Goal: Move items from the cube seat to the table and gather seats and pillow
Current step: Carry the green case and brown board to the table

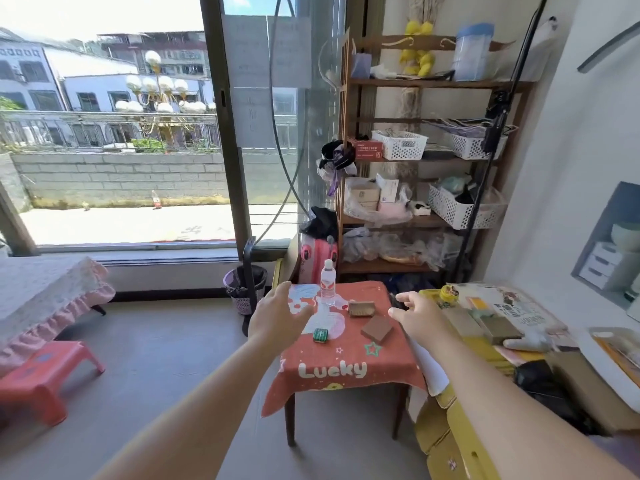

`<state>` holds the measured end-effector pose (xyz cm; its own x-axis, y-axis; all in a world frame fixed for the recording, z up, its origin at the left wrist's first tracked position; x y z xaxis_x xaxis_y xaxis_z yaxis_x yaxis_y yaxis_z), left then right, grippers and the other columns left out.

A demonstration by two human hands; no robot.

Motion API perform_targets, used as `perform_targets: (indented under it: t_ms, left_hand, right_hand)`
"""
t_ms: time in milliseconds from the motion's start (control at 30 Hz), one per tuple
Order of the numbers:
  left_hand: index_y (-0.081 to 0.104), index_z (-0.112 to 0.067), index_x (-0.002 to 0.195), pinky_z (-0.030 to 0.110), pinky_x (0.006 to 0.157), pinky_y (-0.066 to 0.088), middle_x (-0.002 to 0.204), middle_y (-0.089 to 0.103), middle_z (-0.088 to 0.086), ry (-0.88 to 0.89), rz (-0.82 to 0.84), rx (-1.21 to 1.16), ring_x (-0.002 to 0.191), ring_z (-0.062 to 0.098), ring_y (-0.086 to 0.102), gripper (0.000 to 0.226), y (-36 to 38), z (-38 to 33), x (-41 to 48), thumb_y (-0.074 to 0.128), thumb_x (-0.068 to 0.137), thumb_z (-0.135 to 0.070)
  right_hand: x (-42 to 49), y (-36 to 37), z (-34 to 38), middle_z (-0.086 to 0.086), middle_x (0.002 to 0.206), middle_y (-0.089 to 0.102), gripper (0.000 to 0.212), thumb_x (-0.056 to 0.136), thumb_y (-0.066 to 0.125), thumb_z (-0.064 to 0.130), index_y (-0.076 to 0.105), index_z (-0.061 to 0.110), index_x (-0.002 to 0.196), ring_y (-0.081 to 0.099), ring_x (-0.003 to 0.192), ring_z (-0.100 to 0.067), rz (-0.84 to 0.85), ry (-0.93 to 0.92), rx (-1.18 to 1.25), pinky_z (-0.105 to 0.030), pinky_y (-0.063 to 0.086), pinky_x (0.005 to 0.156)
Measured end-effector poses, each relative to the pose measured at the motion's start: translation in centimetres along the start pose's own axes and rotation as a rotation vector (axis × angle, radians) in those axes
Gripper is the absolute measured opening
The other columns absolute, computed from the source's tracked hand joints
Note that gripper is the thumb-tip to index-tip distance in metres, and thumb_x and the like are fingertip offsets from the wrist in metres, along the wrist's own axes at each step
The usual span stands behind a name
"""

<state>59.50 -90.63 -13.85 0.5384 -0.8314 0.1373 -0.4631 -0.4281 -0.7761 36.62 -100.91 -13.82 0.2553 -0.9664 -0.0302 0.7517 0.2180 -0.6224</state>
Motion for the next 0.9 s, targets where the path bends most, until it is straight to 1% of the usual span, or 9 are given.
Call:
perform_targets:
  t_ms: [100, 167, 300, 367, 467, 633, 700, 800, 900]
  left_hand:
    - [0.030, -0.018, 0.145, 0.039, 0.102, 0.042, 0.147, 0.042, 0.005, -0.022, 0.004, 0.015, 0.133, 0.025, 0.041, 0.070, 1.7, 0.1, 3.2, 0.056, 0.087, -0.047]
    - [0.032, -0.019, 0.144, 0.038, 0.098, 0.044, 0.145, 0.045, 0.004, -0.047, 0.008, 0.006, 0.130, 0.024, 0.043, 0.070, 3.0, -0.1, 5.7, 0.057, 0.086, -0.048]
    - [0.045, -0.016, 0.131, 0.038, 0.086, 0.049, 0.130, 0.056, 0.008, -0.092, 0.029, 0.024, 0.115, 0.027, 0.053, 0.059, 5.1, -0.3, 10.5, 0.057, 0.083, -0.048]
    - [0.044, -0.020, 0.134, 0.037, 0.087, 0.049, 0.130, 0.056, 0.006, -0.116, 0.030, 0.032, 0.116, 0.026, 0.053, 0.059, 6.9, -0.8, 13.7, 0.057, 0.083, -0.048]
    - [0.042, -0.025, 0.137, 0.038, 0.092, 0.049, 0.133, 0.055, 0.004, -0.109, 0.019, 0.022, 0.117, 0.024, 0.052, 0.060, 8.6, -1.2, 16.2, 0.057, 0.083, -0.049]
    - [0.040, -0.019, 0.140, 0.039, 0.094, 0.048, 0.136, 0.053, 0.004, -0.185, 0.033, 0.038, 0.119, 0.025, 0.052, 0.063, 12.0, 0.3, 19.6, 0.055, 0.086, -0.047]
    - [0.042, -0.020, 0.138, 0.038, 0.095, 0.047, 0.137, 0.053, 0.004, -0.204, 0.073, 0.034, 0.120, 0.024, 0.051, 0.060, 13.8, 0.9, 20.8, 0.056, 0.086, -0.045]
    - [0.038, -0.019, 0.141, 0.039, 0.099, 0.045, 0.142, 0.048, 0.002, -0.221, 0.131, 0.037, 0.127, 0.024, 0.047, 0.061, 16.2, 1.9, 22.5, 0.056, 0.088, -0.042]
    - [0.037, -0.019, 0.142, 0.039, 0.100, 0.044, 0.142, 0.048, 0.003, -0.245, 0.146, 0.053, 0.127, 0.024, 0.047, 0.062, 17.6, 3.3, 25.1, 0.057, 0.088, -0.043]
  right_hand:
    - [4.0, 0.4, -0.6, -0.009, 0.139, 0.048, 0.040, 0.091, 0.056, 0.022, 0.051, 0.013, 0.130, 0.045, 0.128, -0.024, 0.007, 0.003, 0.004, -0.032, 0.037, 0.099]
    - [7.3, 0.7, -0.9, -0.008, 0.138, 0.049, 0.040, 0.091, 0.056, 0.023, 0.052, 0.013, 0.129, 0.047, 0.126, -0.025, 0.010, 0.005, 0.009, -0.033, 0.039, 0.097]
    - [13.0, 1.5, -2.0, -0.011, 0.136, 0.050, 0.039, 0.090, 0.057, 0.022, 0.053, 0.013, 0.127, 0.047, 0.125, -0.025, 0.050, 0.026, 0.046, -0.033, 0.038, 0.099]
    - [16.7, 1.7, -3.3, -0.011, 0.137, 0.050, 0.039, 0.090, 0.057, 0.021, 0.053, 0.012, 0.128, 0.047, 0.125, -0.025, 0.085, 0.052, 0.051, -0.034, 0.039, 0.099]
    - [19.9, 2.0, -4.6, -0.011, 0.136, 0.050, 0.039, 0.090, 0.058, 0.020, 0.053, 0.012, 0.128, 0.048, 0.125, -0.025, 0.085, 0.071, 0.059, -0.035, 0.040, 0.100]
    - [24.0, 4.0, -7.1, -0.010, 0.133, 0.053, 0.039, 0.089, 0.057, 0.021, 0.054, 0.011, 0.127, 0.050, 0.122, -0.025, 0.152, 0.116, 0.015, -0.032, 0.040, 0.095]
    - [25.7, 4.5, -8.1, -0.010, 0.134, 0.053, 0.039, 0.089, 0.057, 0.021, 0.054, 0.012, 0.127, 0.049, 0.124, -0.024, 0.153, 0.131, -0.007, -0.031, 0.039, 0.095]
    - [28.1, 5.7, -9.6, -0.010, 0.135, 0.052, 0.039, 0.089, 0.058, 0.022, 0.054, 0.012, 0.127, 0.048, 0.125, -0.024, 0.175, 0.167, -0.020, -0.033, 0.039, 0.097]
    - [30.6, 6.8, -10.5, -0.010, 0.134, 0.052, 0.040, 0.088, 0.058, 0.021, 0.054, 0.011, 0.126, 0.049, 0.124, -0.024, 0.190, 0.208, -0.019, -0.032, 0.039, 0.096]
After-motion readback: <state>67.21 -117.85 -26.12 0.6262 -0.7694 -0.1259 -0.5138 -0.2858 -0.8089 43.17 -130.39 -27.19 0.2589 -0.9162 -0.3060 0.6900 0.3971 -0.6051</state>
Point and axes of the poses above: each hand's wrist, its own x-axis towards the middle knuckle, its own y-axis out of the palm, z = x × y, the point moved 6 cm from there along x, towards the middle knuckle
